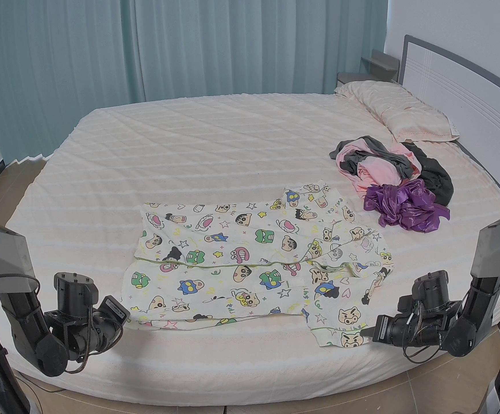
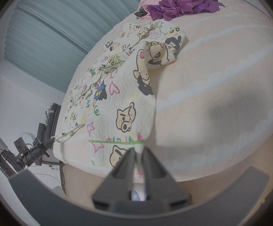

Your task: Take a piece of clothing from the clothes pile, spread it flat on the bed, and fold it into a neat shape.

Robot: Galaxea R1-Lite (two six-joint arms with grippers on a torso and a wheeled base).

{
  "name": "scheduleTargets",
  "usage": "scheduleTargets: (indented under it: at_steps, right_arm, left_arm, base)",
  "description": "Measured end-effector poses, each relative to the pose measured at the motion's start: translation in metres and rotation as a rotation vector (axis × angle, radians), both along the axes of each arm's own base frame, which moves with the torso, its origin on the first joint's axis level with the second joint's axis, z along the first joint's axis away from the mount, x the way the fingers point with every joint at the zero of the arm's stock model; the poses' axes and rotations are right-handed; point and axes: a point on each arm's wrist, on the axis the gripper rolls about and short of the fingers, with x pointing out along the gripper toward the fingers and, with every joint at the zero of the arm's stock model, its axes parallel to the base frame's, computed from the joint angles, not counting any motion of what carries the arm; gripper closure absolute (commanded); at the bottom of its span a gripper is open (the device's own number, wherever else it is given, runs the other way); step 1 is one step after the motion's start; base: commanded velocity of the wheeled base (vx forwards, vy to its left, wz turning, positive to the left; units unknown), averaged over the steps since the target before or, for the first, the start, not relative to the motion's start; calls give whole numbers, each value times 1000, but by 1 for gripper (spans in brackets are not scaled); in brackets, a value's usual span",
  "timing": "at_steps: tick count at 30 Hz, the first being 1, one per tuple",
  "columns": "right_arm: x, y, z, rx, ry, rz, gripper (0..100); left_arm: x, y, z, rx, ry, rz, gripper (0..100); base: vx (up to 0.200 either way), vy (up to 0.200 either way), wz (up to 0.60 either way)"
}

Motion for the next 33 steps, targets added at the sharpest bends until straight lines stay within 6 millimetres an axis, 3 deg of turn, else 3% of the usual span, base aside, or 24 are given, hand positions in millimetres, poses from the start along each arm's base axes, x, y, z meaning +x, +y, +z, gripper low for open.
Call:
scheduleTargets:
  at_steps: [13,25,33]
  right_arm:
    - [-12,-11,6,-7,13,-24,100]
    - [-50,-26,16,-48,45,-18,100]
    - [-62,-34,21,-75,37,-10,100]
  left_arm:
    - [-8,0,0,10,16,-7,100]
    - [-40,-4,9,84,30,-108,100]
    - [-47,-7,9,104,47,-128,100]
  base:
    - [0,0,0]
    - [0,0,0]
    - [0,0,0]
